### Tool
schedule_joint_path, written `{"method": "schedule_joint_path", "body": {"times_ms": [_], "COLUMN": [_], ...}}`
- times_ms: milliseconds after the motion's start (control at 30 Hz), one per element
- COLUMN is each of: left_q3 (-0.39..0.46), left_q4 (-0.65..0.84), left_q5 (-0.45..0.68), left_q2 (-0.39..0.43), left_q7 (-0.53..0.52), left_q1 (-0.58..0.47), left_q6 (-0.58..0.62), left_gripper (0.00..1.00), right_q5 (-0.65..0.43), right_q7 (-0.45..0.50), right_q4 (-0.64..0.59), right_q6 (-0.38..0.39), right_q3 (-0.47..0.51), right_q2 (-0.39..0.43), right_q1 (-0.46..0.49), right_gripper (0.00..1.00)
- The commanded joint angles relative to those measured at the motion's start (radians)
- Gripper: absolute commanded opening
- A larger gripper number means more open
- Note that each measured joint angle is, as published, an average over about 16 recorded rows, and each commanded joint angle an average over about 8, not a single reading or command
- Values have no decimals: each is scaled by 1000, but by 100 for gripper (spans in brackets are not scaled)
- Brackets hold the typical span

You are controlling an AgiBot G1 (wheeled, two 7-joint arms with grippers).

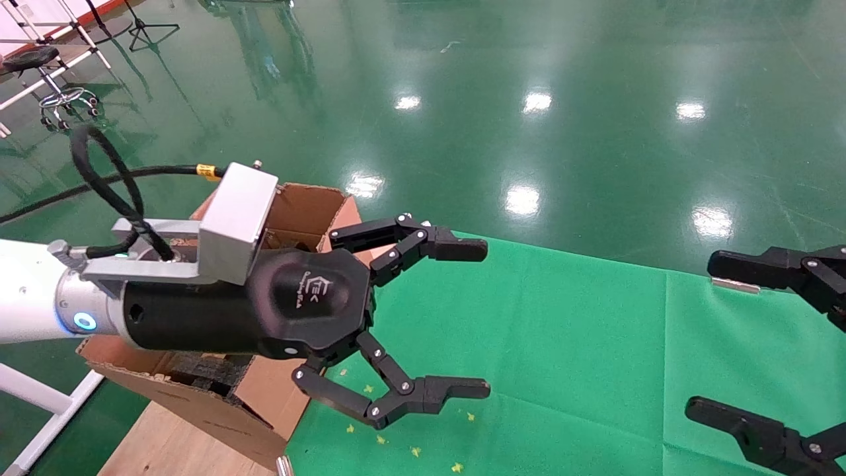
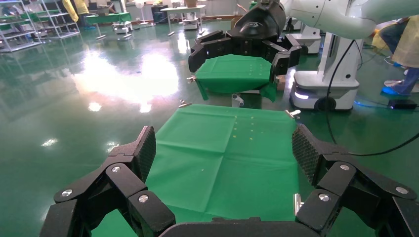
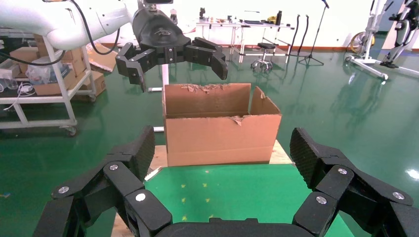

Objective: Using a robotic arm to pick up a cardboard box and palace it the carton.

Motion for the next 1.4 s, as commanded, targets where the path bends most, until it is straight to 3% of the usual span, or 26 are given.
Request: {"method": "schedule_joint_path", "body": {"times_ms": [33, 1400], "left_q3": [0, 1], "left_q4": [0, 2], "left_q5": [0, 2], "left_q2": [0, 0], "left_q7": [0, 0], "left_q1": [0, -2], "left_q6": [0, -1], "left_gripper": [100, 100], "right_q5": [0, 0], "right_q7": [0, 0], "right_q4": [0, 0], "right_q6": [0, 0], "right_q3": [0, 0], "right_q2": [0, 0], "right_q1": [0, 0], "right_gripper": [100, 100]}}
